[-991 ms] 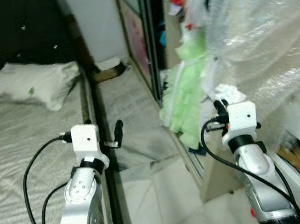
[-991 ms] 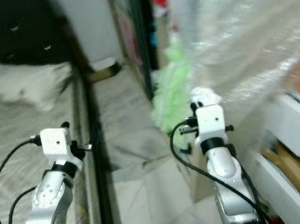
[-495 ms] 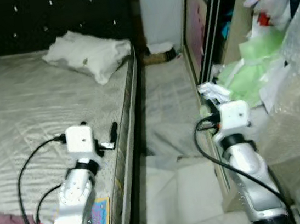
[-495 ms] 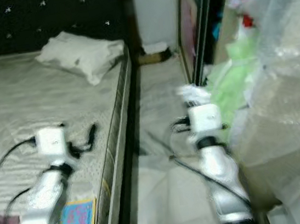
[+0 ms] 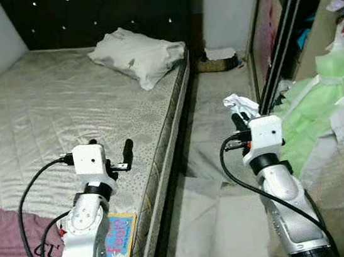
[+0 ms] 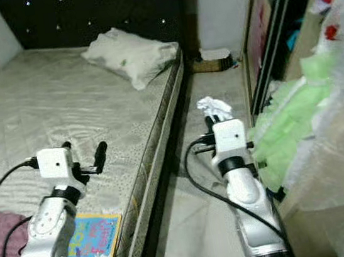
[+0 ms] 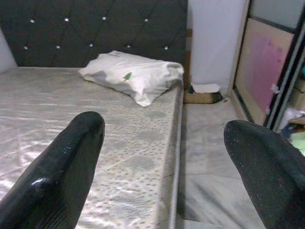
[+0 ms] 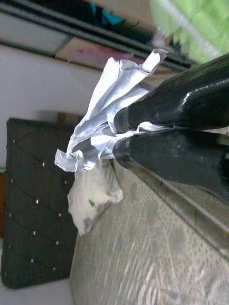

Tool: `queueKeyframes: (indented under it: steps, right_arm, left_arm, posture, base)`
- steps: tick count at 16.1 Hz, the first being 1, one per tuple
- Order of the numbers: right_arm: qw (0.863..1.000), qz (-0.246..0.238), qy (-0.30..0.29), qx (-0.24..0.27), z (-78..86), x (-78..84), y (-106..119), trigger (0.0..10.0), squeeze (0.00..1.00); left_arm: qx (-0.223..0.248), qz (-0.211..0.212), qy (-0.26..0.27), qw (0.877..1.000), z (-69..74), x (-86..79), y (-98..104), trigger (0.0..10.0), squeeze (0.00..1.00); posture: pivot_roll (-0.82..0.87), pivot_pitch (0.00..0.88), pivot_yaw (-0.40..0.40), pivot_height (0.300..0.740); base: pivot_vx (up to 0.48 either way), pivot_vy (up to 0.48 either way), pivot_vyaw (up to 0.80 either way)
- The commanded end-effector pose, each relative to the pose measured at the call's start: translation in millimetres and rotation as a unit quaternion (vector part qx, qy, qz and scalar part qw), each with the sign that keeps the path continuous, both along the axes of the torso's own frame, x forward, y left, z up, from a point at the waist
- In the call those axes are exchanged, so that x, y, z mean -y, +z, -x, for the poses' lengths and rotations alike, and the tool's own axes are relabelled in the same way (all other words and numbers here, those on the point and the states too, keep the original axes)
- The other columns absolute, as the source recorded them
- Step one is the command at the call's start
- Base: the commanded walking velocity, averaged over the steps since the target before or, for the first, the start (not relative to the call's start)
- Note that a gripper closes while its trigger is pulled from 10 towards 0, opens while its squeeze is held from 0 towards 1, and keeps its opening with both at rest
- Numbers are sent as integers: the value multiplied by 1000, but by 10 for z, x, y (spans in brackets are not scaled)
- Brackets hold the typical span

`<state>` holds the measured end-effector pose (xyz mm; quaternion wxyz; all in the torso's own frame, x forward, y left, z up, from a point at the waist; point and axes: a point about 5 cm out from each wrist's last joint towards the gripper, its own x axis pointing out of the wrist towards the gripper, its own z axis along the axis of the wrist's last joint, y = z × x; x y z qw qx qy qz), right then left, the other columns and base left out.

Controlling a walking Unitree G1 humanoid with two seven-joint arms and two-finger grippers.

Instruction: Clean up the room

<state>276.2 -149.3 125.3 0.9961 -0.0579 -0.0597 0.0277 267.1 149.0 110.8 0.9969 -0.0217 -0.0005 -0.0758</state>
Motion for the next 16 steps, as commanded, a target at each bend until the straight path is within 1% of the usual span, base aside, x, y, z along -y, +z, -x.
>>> queueKeyframes:
  steps: [1,16]
  right_arm:
    - [1000,-8,-5,6,-2,18,26,10000,0]
    - [1000,-18,-6,3,-7,24,17,10000,0]
  left_arm:
    - [4,-2,-10,1000,-9,19,34,10000,0]
    - [3,0,-17,1000,-12,32,29,10000,0]
  posture:
    - [-9,0,47,740]
    - [-11,0,47,740]
  base:
    - [0,0,0]
    - [0,0,0]
